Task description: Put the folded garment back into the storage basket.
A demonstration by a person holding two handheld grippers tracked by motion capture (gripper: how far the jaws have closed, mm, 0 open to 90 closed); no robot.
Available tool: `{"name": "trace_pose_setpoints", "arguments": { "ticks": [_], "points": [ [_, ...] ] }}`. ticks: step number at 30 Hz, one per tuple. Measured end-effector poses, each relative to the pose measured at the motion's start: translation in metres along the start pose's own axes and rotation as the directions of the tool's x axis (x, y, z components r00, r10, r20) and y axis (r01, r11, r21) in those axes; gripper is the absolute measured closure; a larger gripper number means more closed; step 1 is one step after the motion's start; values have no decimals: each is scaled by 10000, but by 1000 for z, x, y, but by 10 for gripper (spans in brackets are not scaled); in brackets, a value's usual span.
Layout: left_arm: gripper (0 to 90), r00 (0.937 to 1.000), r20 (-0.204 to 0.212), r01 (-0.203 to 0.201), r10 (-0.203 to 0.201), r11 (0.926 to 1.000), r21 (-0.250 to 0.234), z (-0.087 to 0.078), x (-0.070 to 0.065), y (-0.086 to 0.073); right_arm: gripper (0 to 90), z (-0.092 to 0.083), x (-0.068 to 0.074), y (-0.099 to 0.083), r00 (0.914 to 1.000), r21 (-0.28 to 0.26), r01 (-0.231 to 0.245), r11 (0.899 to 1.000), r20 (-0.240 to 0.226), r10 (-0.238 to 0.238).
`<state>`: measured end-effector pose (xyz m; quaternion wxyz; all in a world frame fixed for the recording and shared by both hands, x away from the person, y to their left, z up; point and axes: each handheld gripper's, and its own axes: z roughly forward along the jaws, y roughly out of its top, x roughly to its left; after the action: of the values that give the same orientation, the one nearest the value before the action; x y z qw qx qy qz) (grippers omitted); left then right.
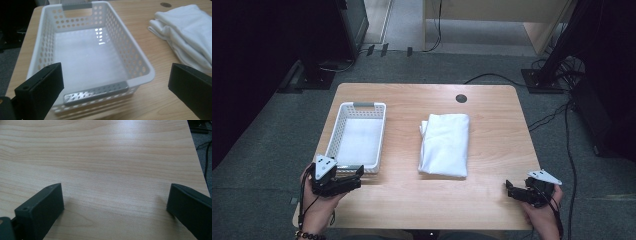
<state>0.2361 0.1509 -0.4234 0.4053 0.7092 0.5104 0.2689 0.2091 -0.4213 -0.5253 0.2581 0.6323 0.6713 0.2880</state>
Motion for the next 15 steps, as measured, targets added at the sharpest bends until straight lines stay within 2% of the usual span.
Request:
{"name": "trace_pose_setpoints", "arguments": {
  "ticks": [8,15],
  "points": [
    [0,9987,340,-360,367,9991,-208,11,-15,23,0,0,0,0,10000,-1,0,10000,-4,0],
    [0,9979,556,-303,321,9990,-320,18,-25,37,0,0,0,0,10000,6,-19,10000,-3,19]
  ]
}}
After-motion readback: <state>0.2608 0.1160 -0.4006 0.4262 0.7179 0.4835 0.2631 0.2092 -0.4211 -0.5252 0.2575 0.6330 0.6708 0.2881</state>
